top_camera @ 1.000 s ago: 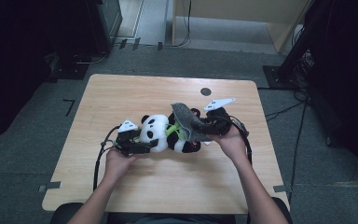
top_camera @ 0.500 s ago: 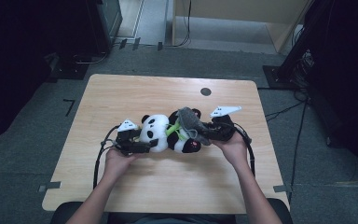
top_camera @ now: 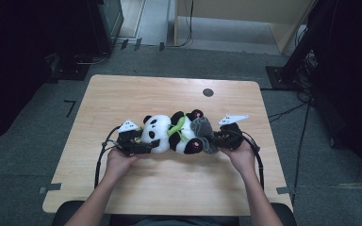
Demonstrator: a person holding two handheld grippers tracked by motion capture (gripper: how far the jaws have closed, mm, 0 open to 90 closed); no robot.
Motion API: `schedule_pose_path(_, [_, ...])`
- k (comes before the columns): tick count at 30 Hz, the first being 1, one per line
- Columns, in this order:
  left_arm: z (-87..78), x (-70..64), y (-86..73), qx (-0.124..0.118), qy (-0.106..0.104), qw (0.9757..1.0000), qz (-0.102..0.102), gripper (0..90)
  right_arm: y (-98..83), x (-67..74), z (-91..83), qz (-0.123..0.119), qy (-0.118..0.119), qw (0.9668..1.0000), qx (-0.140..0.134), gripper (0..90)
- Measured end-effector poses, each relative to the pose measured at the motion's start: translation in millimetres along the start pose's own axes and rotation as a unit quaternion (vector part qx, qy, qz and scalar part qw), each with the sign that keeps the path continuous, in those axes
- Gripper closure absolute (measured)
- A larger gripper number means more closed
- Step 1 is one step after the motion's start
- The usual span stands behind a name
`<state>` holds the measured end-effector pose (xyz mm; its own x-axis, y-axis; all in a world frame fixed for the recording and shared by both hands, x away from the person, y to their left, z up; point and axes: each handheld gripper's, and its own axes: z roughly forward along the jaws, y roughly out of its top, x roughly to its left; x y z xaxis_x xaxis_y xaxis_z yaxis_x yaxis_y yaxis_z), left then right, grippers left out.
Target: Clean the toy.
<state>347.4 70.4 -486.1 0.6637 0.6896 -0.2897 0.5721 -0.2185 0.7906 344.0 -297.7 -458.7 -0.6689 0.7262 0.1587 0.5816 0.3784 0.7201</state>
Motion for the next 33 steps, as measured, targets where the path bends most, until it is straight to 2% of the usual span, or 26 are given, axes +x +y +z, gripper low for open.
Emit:
schedule_pose_path(2, [-0.1, -0.2, 0.0, 0.0, 0.0, 1.0, 0.002, 14.0, -2.0, -2.6, -0.2, 0.002, -0.009, 0.9999, 0.009, 72.2])
schedule_pose_path(8, [-0.4, -0.5, 0.1, 0.001, 0.001, 1.0, 0.005, 14.0, -3.1, -11.3, -7.5, 0.013, -0.023, 0.9996, 0.009, 72.4])
schedule_pose_path(12, [-0.4, -0.7, 0.1, 0.001, 0.002, 1.0, 0.005, 14.0, -0.1, -10.8, -19.9, 0.013, -0.007, 0.9997, -0.021, 72.6])
schedule_pose_path(14, [-0.3, -1.1, 0.2, 0.001, 0.003, 1.0, 0.005, 14.0, 7.7, -6.1, -30.8, 0.006, -0.001, 0.999, -0.044, 73.0])
schedule_pose_path(21, [-0.3, -1.8, 0.4, 0.001, 0.006, 1.0, 0.004, 14.0, 28.8, 7.7, -44.1, -0.01, 0.01, 0.9975, -0.069, 73.3])
schedule_pose_path(24, [0.1, -2.5, 0.5, -0.002, 0.007, 1.0, 0.0, 13.9, 40.0, 15.8, -44.2, -0.028, 0.015, 0.9968, -0.074, 73.3])
schedule_pose_path(30, [-0.3, -3.7, 0.3, 0.001, 0.01, 0.9999, 0.007, 13.7, 59.0, 28.2, -33.9, -0.046, 0.026, 0.9949, -0.086, 73.6])
schedule_pose_path(33, [-0.3, -3.9, 0.2, 0.0, 0.011, 0.9999, 0.008, 13.6, 63.1, 29.8, -23.3, -0.052, 0.033, 0.9952, -0.076, 73.7])
